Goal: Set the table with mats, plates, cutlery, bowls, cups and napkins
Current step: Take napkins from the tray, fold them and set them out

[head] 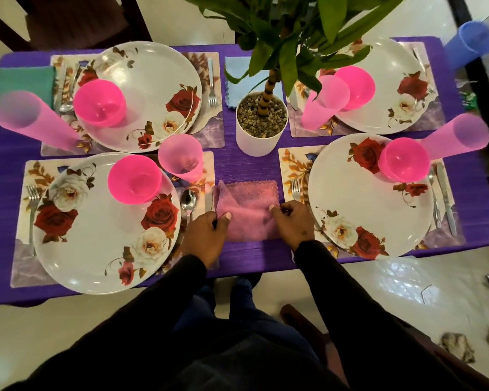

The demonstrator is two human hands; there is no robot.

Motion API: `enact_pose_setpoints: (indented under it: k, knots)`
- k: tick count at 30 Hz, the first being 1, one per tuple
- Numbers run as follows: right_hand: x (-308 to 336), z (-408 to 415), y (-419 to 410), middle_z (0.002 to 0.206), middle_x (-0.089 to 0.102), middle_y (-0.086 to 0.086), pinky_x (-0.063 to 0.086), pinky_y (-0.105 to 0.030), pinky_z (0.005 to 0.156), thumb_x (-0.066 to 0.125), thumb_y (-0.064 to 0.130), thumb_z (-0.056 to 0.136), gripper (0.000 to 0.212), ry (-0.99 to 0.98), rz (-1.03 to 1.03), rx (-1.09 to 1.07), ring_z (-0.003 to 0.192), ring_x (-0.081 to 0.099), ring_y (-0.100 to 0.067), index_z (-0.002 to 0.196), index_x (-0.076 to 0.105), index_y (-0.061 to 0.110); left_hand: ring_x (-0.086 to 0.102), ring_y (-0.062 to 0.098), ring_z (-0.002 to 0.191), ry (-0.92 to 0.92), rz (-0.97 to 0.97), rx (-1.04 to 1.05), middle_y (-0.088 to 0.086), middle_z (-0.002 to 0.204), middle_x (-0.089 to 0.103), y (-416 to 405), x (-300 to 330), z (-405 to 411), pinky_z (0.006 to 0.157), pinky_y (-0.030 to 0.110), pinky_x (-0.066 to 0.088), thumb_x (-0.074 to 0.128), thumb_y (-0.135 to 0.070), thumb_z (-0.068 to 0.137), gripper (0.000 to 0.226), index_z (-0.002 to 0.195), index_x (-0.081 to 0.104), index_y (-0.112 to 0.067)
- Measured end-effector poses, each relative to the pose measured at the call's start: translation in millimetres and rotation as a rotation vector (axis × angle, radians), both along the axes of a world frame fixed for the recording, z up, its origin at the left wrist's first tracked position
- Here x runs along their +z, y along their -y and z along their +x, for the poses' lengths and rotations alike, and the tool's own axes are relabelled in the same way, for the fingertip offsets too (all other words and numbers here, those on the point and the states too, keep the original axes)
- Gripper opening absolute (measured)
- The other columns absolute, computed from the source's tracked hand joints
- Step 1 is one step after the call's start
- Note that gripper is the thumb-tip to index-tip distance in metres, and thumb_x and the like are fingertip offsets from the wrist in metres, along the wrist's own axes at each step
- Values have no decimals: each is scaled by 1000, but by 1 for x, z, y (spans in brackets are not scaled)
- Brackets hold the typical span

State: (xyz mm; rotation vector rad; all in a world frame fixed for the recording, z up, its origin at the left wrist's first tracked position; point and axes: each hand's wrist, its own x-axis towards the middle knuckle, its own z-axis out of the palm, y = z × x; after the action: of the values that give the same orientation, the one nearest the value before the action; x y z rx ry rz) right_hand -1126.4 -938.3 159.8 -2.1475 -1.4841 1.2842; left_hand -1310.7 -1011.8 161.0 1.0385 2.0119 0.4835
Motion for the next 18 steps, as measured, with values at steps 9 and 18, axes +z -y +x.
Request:
enact_pose_setpoints:
  k: [9,18]
  knots:
    - [1,17,9,87,61,2,43,-25,71,74,39,83,28,127,-222,323,82,56,-13,93,64,15,62,21,85,-101,-191,-173,-1,88,66,15,0,-3,79,37,51,60,-49,94,29,92,62,-20]
    - [14,25,14,88,65,-7,58,-36,76,67,24,91,16,27,-297,293,84,64,-22,79,61,14,72,26,64,289,-335,0,13,84,73,16,6,-12,59,35,58,69,-20,94,12,95,68,-8]
